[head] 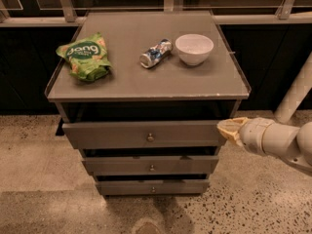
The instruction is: Open top drawer
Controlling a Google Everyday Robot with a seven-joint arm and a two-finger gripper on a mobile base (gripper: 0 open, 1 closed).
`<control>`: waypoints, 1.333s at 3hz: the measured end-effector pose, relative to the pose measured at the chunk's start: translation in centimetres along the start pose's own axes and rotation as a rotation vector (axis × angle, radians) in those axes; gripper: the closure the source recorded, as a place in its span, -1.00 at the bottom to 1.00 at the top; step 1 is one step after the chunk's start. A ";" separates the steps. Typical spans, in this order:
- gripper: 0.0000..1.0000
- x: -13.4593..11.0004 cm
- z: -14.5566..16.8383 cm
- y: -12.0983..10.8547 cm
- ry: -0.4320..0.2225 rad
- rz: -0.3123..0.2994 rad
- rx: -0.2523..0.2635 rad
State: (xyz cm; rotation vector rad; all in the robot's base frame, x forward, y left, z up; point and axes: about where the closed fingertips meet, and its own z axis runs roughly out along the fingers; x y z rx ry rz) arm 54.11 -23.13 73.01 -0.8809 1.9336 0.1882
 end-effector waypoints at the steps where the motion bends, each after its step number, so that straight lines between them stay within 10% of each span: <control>1: 1.00 -0.1 2.3 -0.2 -0.027 -0.001 -0.016; 4: 1.00 -1.9 10.7 -3.5 -0.115 0.002 0.013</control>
Offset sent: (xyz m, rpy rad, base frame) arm 0.0923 0.0424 -0.0337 0.0910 -0.0740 0.0626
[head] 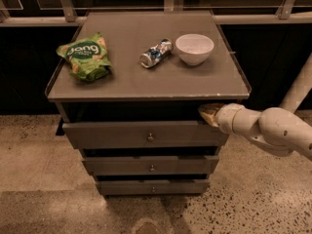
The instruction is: Open top drawer
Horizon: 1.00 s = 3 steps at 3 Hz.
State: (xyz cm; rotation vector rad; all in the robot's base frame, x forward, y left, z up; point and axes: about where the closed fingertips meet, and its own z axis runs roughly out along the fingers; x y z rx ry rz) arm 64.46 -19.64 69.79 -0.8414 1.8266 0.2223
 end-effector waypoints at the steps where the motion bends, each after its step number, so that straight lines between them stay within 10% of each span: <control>1: 1.00 0.3 1.7 -1.0 0.012 -0.011 0.025; 3: 1.00 2.0 1.8 -0.4 0.091 -0.004 0.003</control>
Offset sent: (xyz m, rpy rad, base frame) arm 0.0147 -0.0017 -0.0136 -0.0341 0.0131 -0.0249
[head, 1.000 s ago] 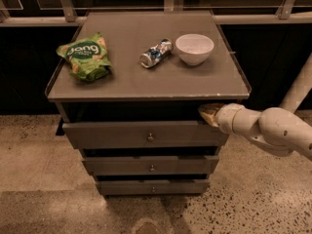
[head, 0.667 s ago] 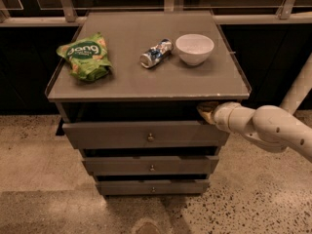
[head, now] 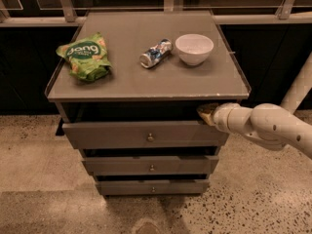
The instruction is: Open top drawer
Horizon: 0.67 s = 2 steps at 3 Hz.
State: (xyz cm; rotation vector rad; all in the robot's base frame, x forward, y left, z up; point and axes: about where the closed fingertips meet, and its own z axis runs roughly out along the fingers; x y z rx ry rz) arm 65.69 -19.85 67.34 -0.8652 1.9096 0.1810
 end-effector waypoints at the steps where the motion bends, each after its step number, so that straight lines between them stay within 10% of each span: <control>1: 1.00 0.0 0.0 0.1 0.024 0.005 -0.011; 2: 1.00 -0.2 -0.1 0.0 0.024 0.005 -0.011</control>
Offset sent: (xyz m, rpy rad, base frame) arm -0.0757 -0.0317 -0.0514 -0.0395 0.3822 -0.0040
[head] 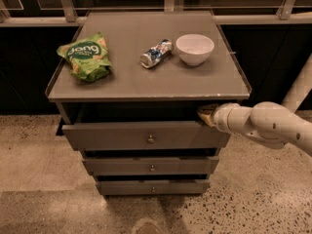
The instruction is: Open top drawer
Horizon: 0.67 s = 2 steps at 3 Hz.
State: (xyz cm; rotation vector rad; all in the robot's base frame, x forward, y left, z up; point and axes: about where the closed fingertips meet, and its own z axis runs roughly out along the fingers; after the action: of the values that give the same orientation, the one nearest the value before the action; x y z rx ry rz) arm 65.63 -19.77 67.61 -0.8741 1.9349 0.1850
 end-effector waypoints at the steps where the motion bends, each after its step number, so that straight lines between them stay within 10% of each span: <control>1: 1.00 0.3 -0.3 0.2 0.014 0.012 -0.012; 2: 1.00 1.1 -1.8 1.2 0.062 0.060 -0.051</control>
Offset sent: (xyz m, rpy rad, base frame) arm -0.1373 -0.0275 -0.0189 0.1085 0.4725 0.0911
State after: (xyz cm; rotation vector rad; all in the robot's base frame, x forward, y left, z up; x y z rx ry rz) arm 63.29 -20.30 67.37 -0.8645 2.0228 0.2460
